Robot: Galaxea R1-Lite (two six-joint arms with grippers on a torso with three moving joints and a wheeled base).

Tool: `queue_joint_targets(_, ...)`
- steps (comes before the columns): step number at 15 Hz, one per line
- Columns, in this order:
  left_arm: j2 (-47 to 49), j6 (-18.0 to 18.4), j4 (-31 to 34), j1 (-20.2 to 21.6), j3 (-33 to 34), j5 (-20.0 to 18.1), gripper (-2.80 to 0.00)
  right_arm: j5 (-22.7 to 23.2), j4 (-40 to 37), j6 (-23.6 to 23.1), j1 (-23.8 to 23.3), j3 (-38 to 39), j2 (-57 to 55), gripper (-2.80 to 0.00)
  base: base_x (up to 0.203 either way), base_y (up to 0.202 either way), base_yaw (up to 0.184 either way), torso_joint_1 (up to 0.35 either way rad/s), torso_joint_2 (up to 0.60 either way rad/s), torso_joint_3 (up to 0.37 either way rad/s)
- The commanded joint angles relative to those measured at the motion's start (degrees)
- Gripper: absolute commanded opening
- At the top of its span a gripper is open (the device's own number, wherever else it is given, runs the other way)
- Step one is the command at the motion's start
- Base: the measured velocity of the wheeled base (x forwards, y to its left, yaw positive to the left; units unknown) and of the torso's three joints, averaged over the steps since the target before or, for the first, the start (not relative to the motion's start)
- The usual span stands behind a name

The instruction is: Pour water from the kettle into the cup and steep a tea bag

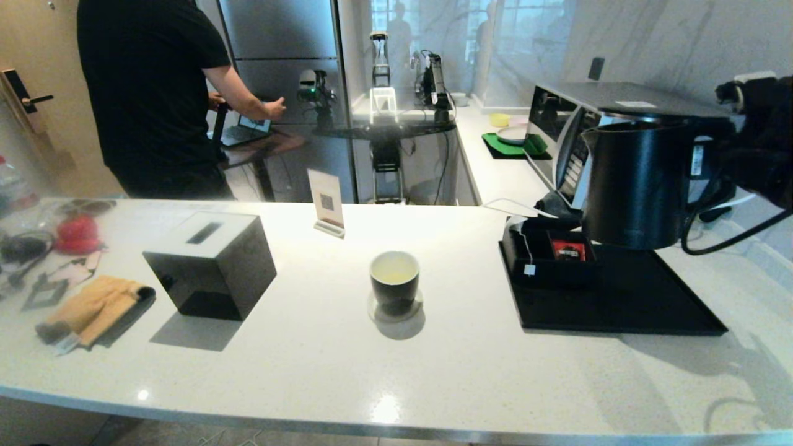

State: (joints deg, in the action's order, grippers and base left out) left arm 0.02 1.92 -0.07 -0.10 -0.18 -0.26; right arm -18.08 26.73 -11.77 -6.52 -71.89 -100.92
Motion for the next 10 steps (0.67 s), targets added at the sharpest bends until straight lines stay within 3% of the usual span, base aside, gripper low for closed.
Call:
queue_joint_targets(1,0.0,0.0,0.0,0.0,0.0,0.0,-2.80,0.1,0.5,0.7,-4.2,1.6,0.3,-2.80,0.000,0.000,0.000,0.000,0.00,0.000)
queue_joint_targets(4,0.0,0.0,0.0,0.0,0.0,0.0,-2.80,0.1,3.0,2.9,-7.0,4.9,0.0,-2.80,0.000,0.000,0.000,0.000,0.00,0.000)
queue_joint_targets(10,0.0,0.0,0.0,0.0,0.0,0.0,-2.80,0.2,15.8,4.9,-9.7,9.7,-5.8,-2.80,0.000,0.000,0.000,0.000,0.00,0.000)
